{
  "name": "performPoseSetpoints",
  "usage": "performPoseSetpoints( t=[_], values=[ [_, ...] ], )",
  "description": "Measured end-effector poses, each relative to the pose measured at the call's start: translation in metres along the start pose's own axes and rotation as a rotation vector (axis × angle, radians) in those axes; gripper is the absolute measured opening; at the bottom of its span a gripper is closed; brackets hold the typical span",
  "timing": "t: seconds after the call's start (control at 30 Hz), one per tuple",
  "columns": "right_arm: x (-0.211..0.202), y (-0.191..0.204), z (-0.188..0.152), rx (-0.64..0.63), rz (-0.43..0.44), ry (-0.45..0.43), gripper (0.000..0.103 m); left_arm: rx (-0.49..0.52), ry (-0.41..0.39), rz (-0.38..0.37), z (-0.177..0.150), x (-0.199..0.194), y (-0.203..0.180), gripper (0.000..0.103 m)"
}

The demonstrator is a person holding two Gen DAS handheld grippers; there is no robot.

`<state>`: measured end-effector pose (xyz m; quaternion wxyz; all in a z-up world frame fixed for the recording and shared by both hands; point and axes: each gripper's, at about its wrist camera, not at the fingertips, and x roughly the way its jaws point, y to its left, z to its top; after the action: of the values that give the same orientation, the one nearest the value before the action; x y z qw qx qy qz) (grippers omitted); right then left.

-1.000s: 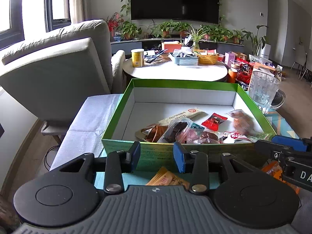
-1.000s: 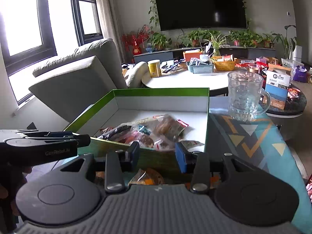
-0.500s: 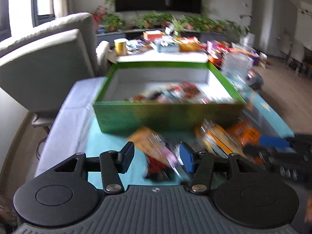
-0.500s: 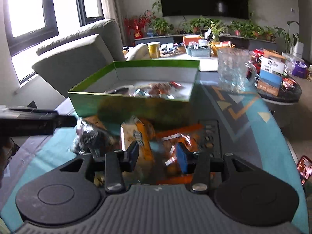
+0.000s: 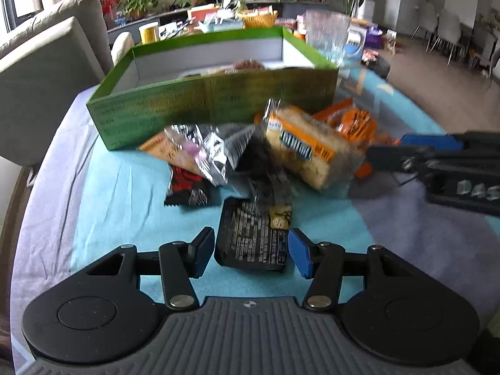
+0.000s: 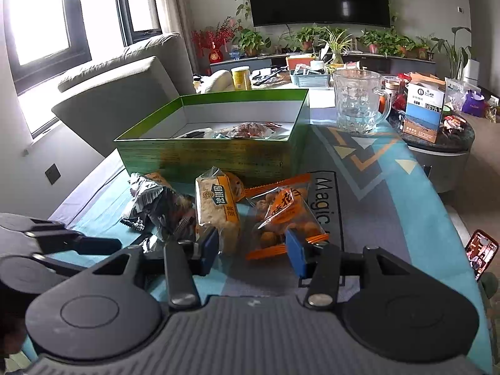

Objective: Organize snacks
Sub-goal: 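Move both open tools back to the snack pile, then grasp the black printed wrapper with the left tool while the right tool grasps the biscuit pack, then lift and carry the black wrapper and biscuit pack over the green box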

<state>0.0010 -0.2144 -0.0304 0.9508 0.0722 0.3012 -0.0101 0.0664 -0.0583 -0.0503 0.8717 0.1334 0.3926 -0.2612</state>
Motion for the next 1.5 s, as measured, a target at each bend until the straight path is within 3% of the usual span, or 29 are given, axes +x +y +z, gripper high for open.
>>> performPoseSetpoints(
  t=[0.23, 0.33, 0.53, 0.67, 0.8, 0.97, 1.03, 1.07, 1.1, 1.3, 1.5],
  values=[
    [0.001, -0.001, -0.002, 0.005, 0.0, 0.004, 0.051, -0.02, -0.027, 0.006, -0.001, 0.005, 0.003, 0.06],
    [0.003, 0.002, -0.001, -0.003, 0.012, 0.005, 0.051, -0.02, -0.039, -0.016, -0.002, 0.004, 0.006, 0.049],
    [0.008, 0.01, 0.006, -0.02, 0.041, -0.008, 0.051, -0.032, -0.027, -0.108, -0.001, -0.005, 0.005, 0.048],
    [0.02, 0.017, 0.014, -0.039, 0.084, -0.008, 0.059, -0.014, -0.048, -0.084, 0.0, -0.015, 0.006, 0.048],
    [0.039, 0.021, 0.022, -0.047, 0.087, 0.014, 0.06, -0.03, -0.057, -0.063, -0.003, -0.028, 0.016, 0.048],
    [0.064, 0.01, 0.023, 0.025, 0.136, 0.115, 0.06, -0.06, -0.075, -0.039, -0.004, -0.039, 0.028, 0.048],
    [0.07, 0.005, 0.02, 0.058, 0.156, 0.151, 0.054, -0.065, -0.079, -0.039, -0.004, -0.041, 0.03, 0.048],
    [0.07, 0.005, 0.019, 0.066, 0.156, 0.152, 0.039, -0.065, -0.08, -0.037, -0.002, -0.04, 0.03, 0.048],
    [0.069, 0.005, 0.018, 0.069, 0.152, 0.152, 0.039, -0.064, -0.082, -0.035, -0.002, -0.041, 0.031, 0.048],
    [0.034, 0.004, 0.023, 0.065, 0.139, 0.059, 0.039, -0.083, -0.106, -0.037, 0.005, -0.056, 0.032, 0.048],
    [0.001, 0.006, 0.04, 0.055, 0.161, -0.06, 0.039, -0.064, -0.215, -0.036, 0.024, -0.082, 0.032, 0.048]
  ],
)
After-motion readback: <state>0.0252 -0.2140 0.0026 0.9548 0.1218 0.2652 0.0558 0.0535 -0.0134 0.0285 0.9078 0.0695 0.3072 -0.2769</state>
